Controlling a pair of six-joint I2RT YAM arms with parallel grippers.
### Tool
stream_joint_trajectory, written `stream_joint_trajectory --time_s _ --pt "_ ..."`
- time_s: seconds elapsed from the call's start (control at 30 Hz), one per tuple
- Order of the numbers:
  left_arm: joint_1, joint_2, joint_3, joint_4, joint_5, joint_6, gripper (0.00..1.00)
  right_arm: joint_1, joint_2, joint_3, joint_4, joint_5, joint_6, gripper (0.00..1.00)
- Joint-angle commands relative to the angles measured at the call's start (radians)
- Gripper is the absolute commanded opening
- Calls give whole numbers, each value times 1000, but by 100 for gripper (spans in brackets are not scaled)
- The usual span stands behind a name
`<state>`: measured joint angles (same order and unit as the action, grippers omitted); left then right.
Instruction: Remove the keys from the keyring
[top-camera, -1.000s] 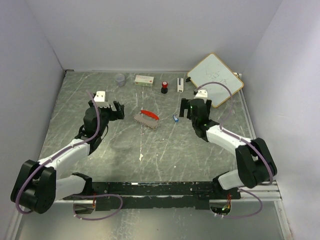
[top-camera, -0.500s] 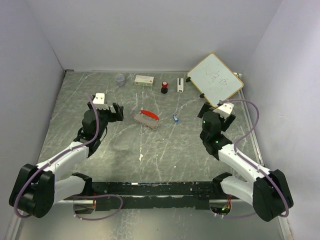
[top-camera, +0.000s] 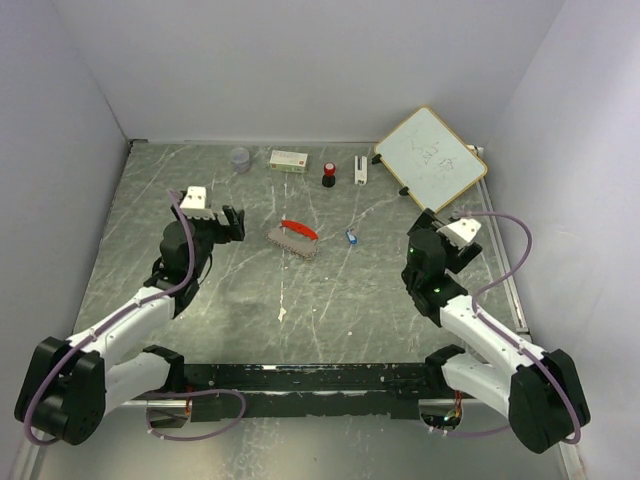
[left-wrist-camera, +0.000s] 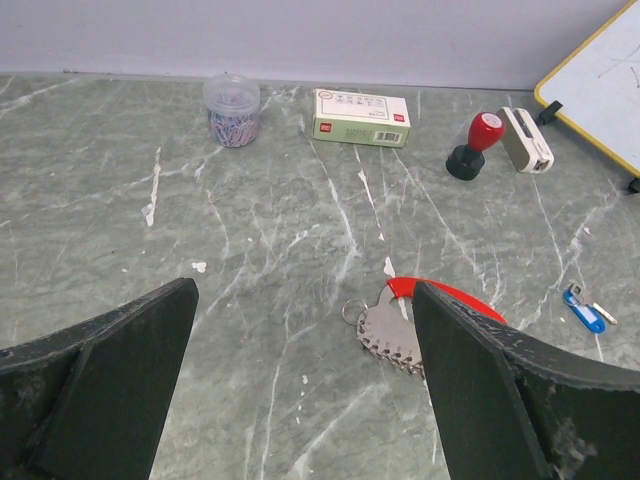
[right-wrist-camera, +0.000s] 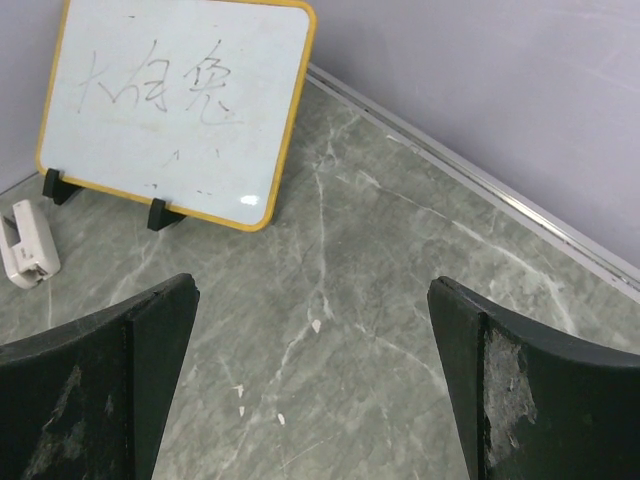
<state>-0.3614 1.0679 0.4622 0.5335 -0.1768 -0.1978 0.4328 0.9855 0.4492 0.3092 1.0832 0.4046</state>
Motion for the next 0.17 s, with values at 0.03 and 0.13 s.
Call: stream_joint_trajectory --time_s 0.03,0.13 --pt "7 -16 -10 4 -24 17 100 -5 26 24 -30 54 33 100" --pt "7 -17 -11 3 -28 16 100 -5 33 27 -36 56 37 100"
